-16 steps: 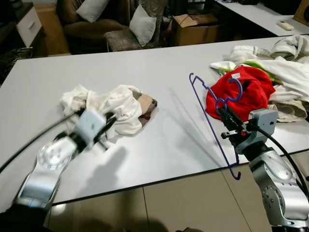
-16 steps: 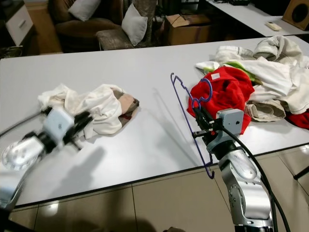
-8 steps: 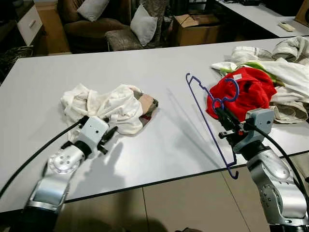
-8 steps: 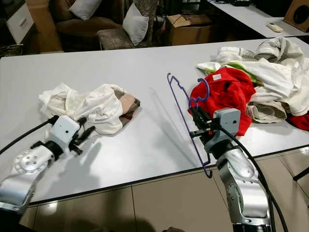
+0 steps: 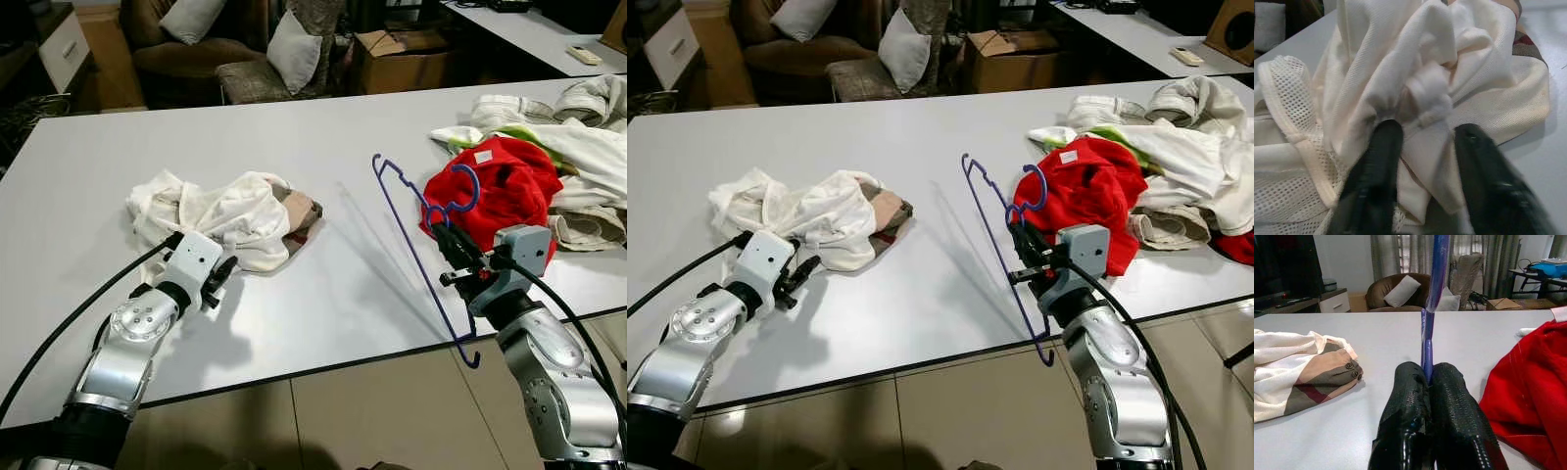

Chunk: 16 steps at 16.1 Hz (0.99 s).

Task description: Hang hanger

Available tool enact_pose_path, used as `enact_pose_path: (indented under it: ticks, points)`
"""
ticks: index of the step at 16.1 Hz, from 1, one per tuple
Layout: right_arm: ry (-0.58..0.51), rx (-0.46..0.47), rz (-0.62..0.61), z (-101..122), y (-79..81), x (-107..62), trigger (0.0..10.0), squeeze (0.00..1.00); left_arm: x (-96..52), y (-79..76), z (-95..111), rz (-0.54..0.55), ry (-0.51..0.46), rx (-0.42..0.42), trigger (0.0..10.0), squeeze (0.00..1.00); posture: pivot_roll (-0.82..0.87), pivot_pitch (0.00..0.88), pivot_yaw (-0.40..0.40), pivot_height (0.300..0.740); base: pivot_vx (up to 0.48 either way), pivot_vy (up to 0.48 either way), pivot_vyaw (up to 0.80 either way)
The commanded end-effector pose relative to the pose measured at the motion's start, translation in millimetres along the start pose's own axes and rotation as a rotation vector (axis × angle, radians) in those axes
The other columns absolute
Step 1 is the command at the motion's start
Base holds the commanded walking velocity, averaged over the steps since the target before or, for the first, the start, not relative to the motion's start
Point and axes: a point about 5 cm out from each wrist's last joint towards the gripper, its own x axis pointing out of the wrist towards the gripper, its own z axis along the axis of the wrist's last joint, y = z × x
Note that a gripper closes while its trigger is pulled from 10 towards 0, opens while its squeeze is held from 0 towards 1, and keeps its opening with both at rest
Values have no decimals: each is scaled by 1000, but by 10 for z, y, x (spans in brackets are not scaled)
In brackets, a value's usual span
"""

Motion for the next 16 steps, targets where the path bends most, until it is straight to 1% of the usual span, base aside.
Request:
enact_pose_path:
  ticks: [1, 4, 6, 8, 9, 10, 12, 14, 15, 16]
  points:
    - [-26, -20, -3, 56, -7, -12, 10000, 0, 23, 23, 20, 13, -4, -9, 0, 0, -120, 0, 24, 740, 0, 0, 0]
    - [-26, -22, -3, 58, -12, -6, 10000, 0, 47, 16, 23, 16, -7, -25, 0, 0, -117, 0, 23, 740, 0, 0, 0]
    - [-25, -21, 1, 52, -1, 5, 10000, 0, 61, 12, -5, 25, 19, -26, 0, 0, -115, 0, 21, 740, 0, 0, 0]
    - [-24, -20, 6, 51, 7, 11, 10000, 0, 66, 37, -50, 56, 53, -10, 0, 0, -116, 0, 18, 740, 0, 0, 0]
    - [-23, -21, 7, 53, 5, 14, 10000, 0, 67, 73, -76, 91, 73, 9, 0, 0, -116, 0, 18, 740, 0, 0, 0]
    - [-23, -22, 7, 56, 3, 12, 10000, 0, 65, 81, -78, 96, 75, 15, 0, 0, -116, 0, 18, 740, 0, 0, 0]
    - [-23, -26, 7, 66, -13, 4, 10000, 0, 54, 87, -43, 83, 50, 4, 0, 0, -124, 0, 14, 740, 0, 0, 0]
    - [-20, -32, 5, 76, -49, -1, 10000, 0, 10, 170, 22, 77, -21, -33, 0, 0, -120, 0, 7, 740, 0, 0, 0]
    - [-15, -27, 37, 81, -39, -1, 10000, 0, -32, 266, 55, 102, -60, -59, 0, 0, -120, 0, 7, 740, 0, 0, 0]
    - [-15, -2, 81, 97, -25, -13, 10000, 0, -71, 339, 165, 113, -152, -133, 0, 0, -114, 0, 3, 740, 0, 0, 0]
